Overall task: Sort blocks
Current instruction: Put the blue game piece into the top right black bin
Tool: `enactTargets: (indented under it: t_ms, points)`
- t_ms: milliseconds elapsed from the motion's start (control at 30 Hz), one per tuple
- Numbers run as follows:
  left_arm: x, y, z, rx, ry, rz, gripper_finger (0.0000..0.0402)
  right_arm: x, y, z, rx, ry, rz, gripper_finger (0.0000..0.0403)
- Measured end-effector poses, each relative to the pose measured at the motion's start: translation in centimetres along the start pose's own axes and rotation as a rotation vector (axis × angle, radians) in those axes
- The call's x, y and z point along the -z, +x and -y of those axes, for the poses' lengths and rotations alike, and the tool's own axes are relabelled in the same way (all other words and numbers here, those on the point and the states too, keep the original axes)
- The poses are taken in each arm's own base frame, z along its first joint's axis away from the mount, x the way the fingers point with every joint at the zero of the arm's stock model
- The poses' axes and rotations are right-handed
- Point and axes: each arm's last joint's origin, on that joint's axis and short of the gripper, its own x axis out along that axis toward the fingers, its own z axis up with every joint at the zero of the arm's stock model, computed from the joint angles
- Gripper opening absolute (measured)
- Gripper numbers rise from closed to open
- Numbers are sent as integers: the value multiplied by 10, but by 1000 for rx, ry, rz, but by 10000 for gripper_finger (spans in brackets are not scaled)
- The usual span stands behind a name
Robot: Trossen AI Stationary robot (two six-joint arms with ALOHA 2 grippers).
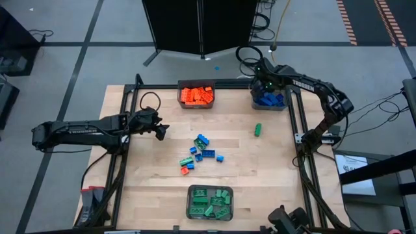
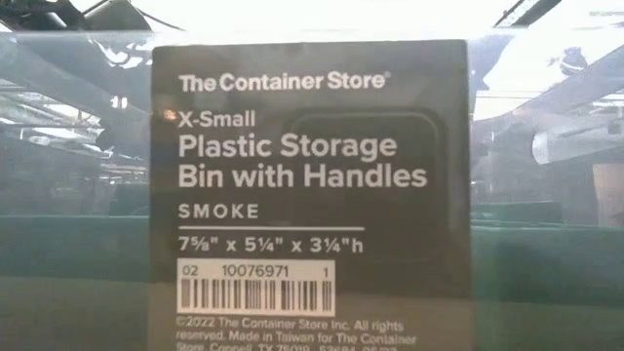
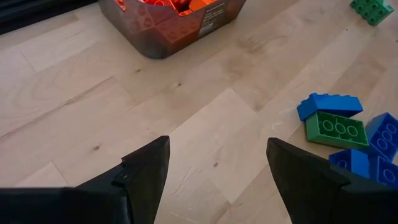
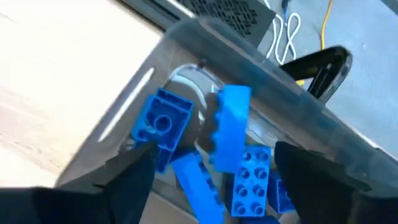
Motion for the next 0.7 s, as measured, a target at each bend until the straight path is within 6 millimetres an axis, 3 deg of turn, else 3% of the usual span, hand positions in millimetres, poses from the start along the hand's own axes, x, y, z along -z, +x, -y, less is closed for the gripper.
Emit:
enactTargets:
  t_ms: [100, 267, 467, 700]
  points:
    - [0, 0, 0, 0, 0, 0, 270, 0, -11, 0, -64, -6, 40, 330]
    - [0, 0, 0, -1, 0, 0, 270, 2, -51, -27, -453, -160, 191, 323]
    - [-1, 0, -1, -32, 0, 19, 270, 26, -89, -104, -661, -495, 299, 313]
    - [-1, 0, -1, -36, 0, 22, 270, 69, -94, -203, -629, -776, 379, 313]
